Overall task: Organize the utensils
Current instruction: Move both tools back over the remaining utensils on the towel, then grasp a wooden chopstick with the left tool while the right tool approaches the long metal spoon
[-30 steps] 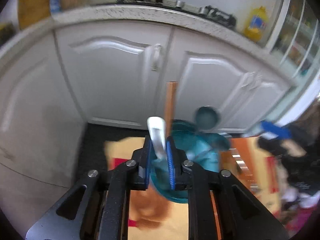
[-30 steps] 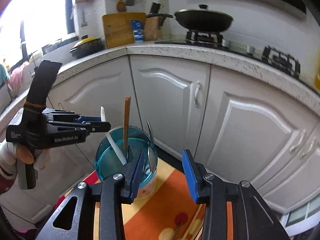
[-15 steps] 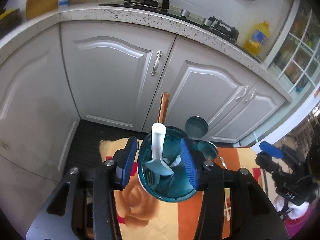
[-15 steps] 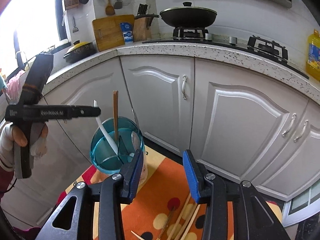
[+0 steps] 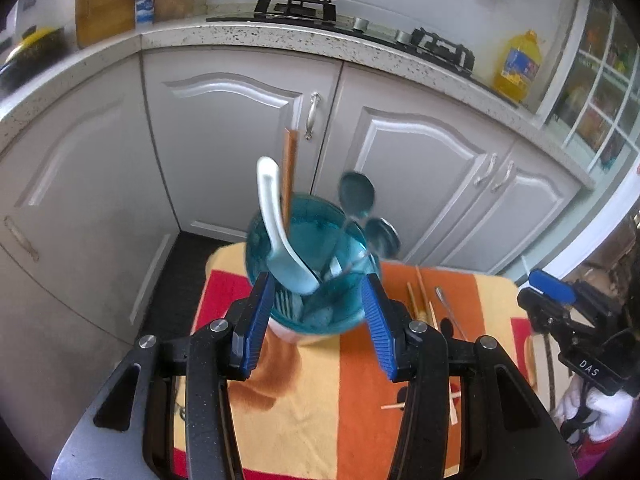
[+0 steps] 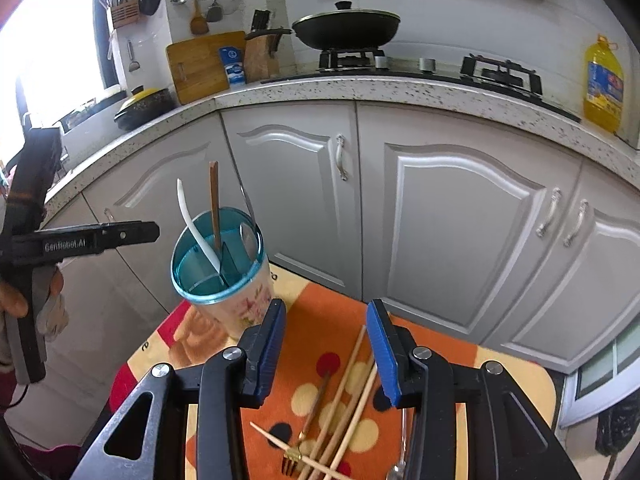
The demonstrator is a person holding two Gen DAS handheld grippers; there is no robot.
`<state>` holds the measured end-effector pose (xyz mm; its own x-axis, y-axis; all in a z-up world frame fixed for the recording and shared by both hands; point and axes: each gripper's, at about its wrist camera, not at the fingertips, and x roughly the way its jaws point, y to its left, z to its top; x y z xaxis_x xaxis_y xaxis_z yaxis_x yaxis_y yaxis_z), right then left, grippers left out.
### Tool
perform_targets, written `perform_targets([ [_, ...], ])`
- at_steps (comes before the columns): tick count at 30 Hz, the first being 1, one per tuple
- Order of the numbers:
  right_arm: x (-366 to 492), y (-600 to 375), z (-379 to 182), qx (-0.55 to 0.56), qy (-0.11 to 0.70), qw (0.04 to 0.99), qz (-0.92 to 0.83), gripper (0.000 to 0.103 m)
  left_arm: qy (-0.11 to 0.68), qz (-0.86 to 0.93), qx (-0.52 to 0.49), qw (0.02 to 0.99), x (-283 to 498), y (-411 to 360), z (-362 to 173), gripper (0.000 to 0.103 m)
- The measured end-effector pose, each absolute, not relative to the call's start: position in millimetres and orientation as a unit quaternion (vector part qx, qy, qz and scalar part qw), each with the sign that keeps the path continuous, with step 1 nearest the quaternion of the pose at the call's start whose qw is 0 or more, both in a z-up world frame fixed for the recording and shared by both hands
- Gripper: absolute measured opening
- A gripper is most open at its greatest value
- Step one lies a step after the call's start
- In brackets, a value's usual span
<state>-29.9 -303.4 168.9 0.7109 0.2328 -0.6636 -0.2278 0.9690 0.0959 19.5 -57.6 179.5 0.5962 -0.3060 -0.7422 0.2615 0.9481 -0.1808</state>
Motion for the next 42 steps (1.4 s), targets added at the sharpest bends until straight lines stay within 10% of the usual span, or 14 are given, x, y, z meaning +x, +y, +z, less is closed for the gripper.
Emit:
perform_targets([
  [42, -82, -367, 100, 0.07, 0.44, 0.892, 0.075, 0.043, 0.483, -0.22, -0.013, 0.847, -29, -134, 116, 0.045],
])
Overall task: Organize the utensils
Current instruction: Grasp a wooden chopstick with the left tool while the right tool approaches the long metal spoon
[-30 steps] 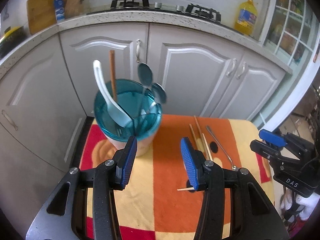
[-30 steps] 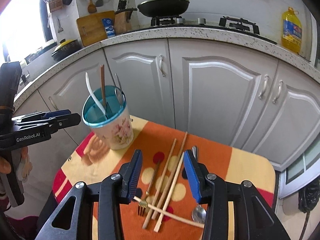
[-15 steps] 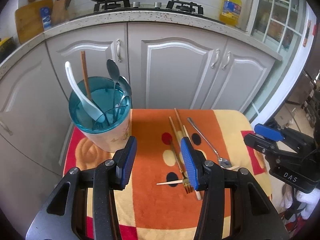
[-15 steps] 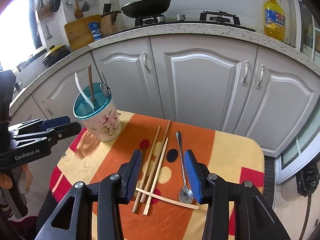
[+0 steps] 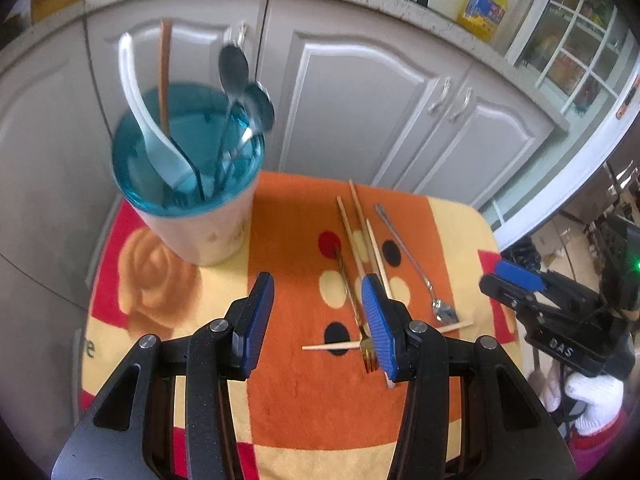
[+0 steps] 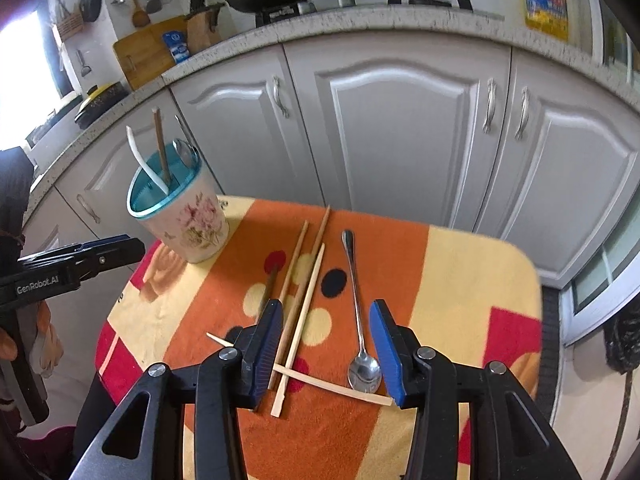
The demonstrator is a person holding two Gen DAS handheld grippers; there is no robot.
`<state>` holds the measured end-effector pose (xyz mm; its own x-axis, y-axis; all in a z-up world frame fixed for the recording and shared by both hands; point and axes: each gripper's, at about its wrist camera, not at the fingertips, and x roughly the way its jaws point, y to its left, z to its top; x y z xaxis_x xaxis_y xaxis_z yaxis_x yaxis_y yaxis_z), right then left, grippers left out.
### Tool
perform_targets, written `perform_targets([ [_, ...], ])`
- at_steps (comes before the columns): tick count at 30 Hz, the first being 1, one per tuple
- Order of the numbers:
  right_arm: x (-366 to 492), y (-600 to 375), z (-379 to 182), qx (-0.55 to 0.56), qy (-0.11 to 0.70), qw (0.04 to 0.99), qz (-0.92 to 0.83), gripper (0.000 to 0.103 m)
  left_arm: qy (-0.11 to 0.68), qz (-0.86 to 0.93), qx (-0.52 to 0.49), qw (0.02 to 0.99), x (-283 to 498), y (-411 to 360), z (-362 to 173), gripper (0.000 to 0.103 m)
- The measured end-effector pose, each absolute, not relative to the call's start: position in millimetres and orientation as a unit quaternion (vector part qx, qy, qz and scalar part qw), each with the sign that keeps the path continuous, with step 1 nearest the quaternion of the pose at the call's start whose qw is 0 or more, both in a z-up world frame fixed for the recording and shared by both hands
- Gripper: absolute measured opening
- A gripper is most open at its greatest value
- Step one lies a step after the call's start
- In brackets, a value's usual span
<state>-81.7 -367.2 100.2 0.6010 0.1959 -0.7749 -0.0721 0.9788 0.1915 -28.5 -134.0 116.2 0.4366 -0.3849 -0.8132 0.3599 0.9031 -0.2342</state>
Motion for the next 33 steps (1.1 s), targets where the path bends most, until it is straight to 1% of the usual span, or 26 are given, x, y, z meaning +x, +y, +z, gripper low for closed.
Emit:
perform_targets([
  [2, -76, -368, 91, 0.07, 0.447, 0.889, 0.076, 0.043, 0.49, -0.223, -0.009, 0.842, -27, -139, 108, 0.045],
  [3, -72, -368, 88, 0.068, 0.45, 0.887, 0.076, 0.04, 0.493, -0.225, -0.008, 0.84, -26, -142, 105, 0.045],
  [9, -44, -374, 70, 0.072, 0.461, 0.881, 0.079, 0.033, 0.515, -0.228, -0.001, 0.826, -6, -170, 89, 0.045],
  [16, -4, -379, 41, 0.064, 0.489, 0.866, 0.079, 0.031, 0.535, -0.214, 0.014, 0.817, 26, -203, 66, 0.045],
  [22, 31, -383, 26, 0.065, 0.5, 0.859, 0.087, 0.029, 0.552, -0.188, 0.031, 0.812, 56, -225, 42, 0.045],
  [24, 41, -382, 21, 0.063, 0.505, 0.856, 0.092, 0.027, 0.558, -0.178, 0.031, 0.81, 65, -228, 35, 0.045],
  [28, 50, -372, 14, 0.033, 0.51, 0.853, 0.103, 0.027, 0.564, -0.17, 0.035, 0.808, 75, -233, 30, 0.045],
  [30, 48, -371, 13, 0.003, 0.506, 0.857, 0.099, 0.023, 0.565, -0.168, 0.041, 0.807, 79, -238, 26, 0.045],
  [33, 42, -390, 14, 0.0, 0.508, 0.858, 0.073, 0.023, 0.569, -0.164, 0.042, 0.804, 84, -241, 19, 0.045],
])
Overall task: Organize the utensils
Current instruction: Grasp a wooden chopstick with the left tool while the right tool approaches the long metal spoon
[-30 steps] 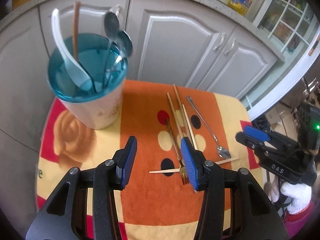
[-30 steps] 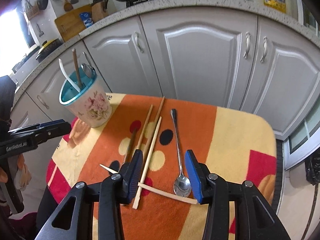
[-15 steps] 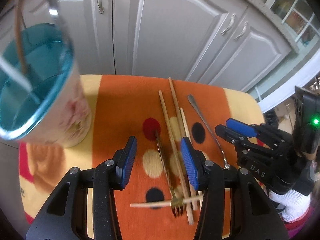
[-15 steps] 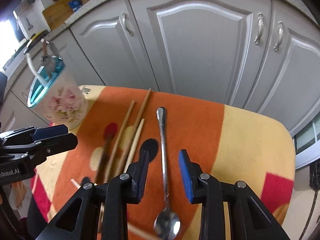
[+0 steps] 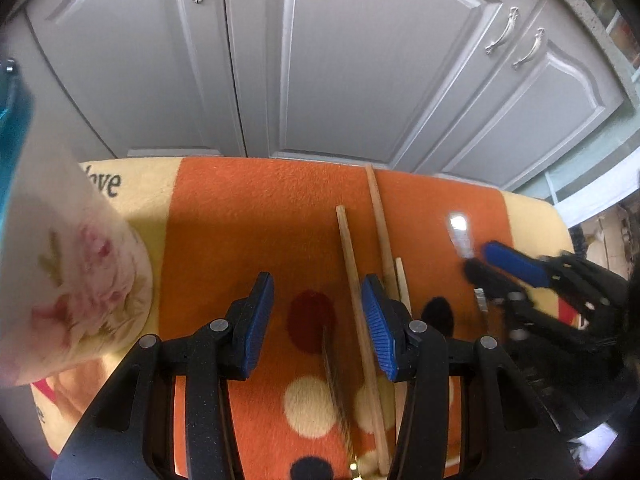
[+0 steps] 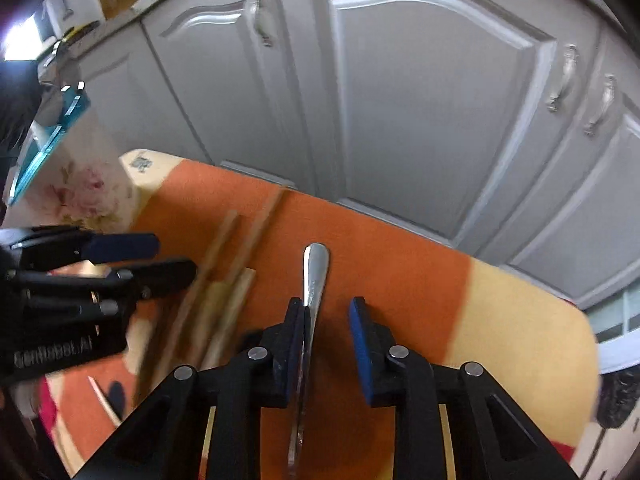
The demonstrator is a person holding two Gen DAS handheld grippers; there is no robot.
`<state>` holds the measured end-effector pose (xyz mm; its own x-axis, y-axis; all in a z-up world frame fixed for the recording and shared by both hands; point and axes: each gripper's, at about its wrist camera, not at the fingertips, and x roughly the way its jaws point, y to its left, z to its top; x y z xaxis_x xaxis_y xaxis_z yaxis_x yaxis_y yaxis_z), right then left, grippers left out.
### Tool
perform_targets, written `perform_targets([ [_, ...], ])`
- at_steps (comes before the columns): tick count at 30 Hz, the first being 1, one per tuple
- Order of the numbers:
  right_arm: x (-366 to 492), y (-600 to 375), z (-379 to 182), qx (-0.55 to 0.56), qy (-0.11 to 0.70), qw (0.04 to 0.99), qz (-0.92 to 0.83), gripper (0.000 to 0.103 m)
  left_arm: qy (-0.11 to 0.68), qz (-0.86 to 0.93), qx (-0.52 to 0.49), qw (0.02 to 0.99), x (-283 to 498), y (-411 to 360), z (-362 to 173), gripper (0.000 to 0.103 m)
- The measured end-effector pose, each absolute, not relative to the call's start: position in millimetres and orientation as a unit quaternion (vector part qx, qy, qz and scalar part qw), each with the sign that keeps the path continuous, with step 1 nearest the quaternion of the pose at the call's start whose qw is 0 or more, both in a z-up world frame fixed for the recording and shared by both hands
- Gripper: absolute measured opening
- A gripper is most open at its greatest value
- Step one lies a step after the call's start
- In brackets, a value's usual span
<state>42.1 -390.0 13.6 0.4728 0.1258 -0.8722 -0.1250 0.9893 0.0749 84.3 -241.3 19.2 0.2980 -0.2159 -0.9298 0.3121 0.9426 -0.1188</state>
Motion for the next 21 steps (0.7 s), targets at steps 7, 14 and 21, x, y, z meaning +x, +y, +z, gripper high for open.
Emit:
perform_targets([
  [7, -6, -443, 35, 0.097, 0.494, 0.859, 0.091, 0.023, 0.565, -0.165, 0.05, 0.807, 96, -253, 16, 0.045],
  [14, -66, -437, 28, 0.178, 0.521, 0.82, 0.156, 0.025, 0.553, -0.176, 0.058, 0.813, 100, -261, 14, 0.016],
  [21, -95, -415, 15, 0.175, 0.545, 0.805, 0.157, 0.026, 0.56, -0.197, 0.052, 0.803, 91, -256, 13, 0.006],
])
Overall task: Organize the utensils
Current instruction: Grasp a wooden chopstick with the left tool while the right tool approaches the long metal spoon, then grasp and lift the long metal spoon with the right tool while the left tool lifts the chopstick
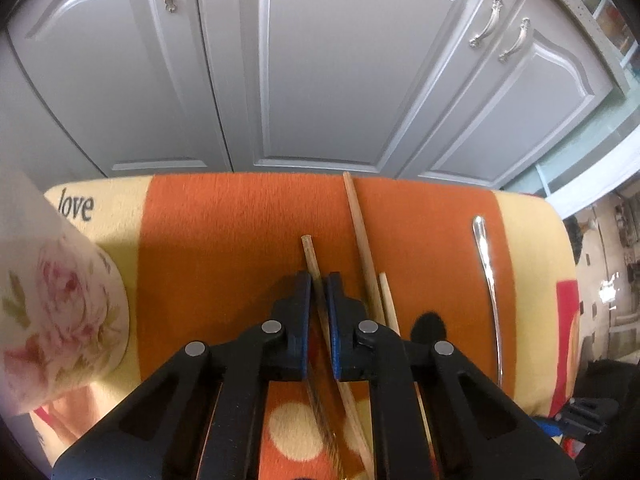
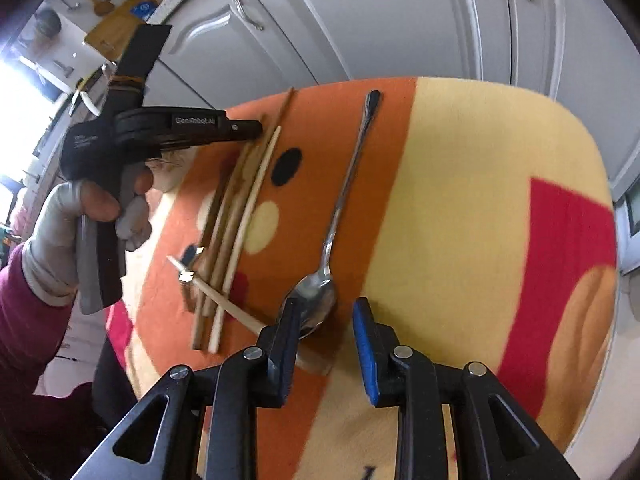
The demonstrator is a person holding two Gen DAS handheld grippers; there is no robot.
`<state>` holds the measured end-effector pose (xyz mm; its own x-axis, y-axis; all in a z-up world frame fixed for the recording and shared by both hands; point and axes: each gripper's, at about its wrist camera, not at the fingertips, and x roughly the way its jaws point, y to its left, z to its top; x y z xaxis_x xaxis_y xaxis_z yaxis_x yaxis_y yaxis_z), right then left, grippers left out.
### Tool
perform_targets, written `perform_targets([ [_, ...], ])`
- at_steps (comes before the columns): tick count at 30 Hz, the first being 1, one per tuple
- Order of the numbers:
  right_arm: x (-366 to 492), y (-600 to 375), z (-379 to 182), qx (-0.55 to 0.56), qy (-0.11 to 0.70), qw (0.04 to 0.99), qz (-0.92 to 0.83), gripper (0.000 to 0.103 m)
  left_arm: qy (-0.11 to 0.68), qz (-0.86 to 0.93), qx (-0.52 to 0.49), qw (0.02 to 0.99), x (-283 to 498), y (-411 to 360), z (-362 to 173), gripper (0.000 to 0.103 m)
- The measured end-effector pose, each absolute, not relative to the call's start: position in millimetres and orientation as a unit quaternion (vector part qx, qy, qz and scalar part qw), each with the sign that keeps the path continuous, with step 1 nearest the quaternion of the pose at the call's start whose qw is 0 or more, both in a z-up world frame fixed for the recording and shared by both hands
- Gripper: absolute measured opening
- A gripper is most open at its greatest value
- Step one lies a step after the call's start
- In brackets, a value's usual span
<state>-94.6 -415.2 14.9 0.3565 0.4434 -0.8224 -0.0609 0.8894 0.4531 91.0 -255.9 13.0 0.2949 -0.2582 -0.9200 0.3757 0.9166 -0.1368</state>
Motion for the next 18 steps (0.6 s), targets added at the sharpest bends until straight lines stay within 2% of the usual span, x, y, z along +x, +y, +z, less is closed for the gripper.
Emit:
perform_targets([
  [5, -106, -402, 16, 0.156, 0.553, 0.801, 0.17, 0.025, 0.561, -0.203, 0.05, 0.801, 84, -248, 14, 0.007],
  [8, -105, -424, 11, 0.223, 0.53, 0.802, 0.162, 0.026, 0.568, -0.202, 0.036, 0.797, 86, -240, 14, 0.006],
  [11, -106, -442, 6, 0.306, 0.501, 0.794, 0.156, 0.031, 0.569, -0.202, 0.034, 0.796, 89, -242, 14, 0.006],
  [14, -108, -439, -1, 0.341, 0.482, 0.793, 0.151, 0.031, 0.566, -0.199, 0.038, 0.799, 86, -245, 14, 0.006],
  [16, -109, -437, -3, 0.347, 0.465, 0.803, 0.136, 0.027, 0.566, -0.199, 0.039, 0.799, 85, -246, 14, 0.006],
  [17, -109, -439, -3, 0.346, 0.464, 0.805, 0.126, 0.018, 0.567, -0.2, 0.037, 0.799, 85, -247, 15, 0.006],
  [18, -108, -441, -3, 0.345, 0.462, 0.809, 0.117, 0.015, 0.567, -0.2, 0.034, 0.798, 85, -247, 15, 0.006],
])
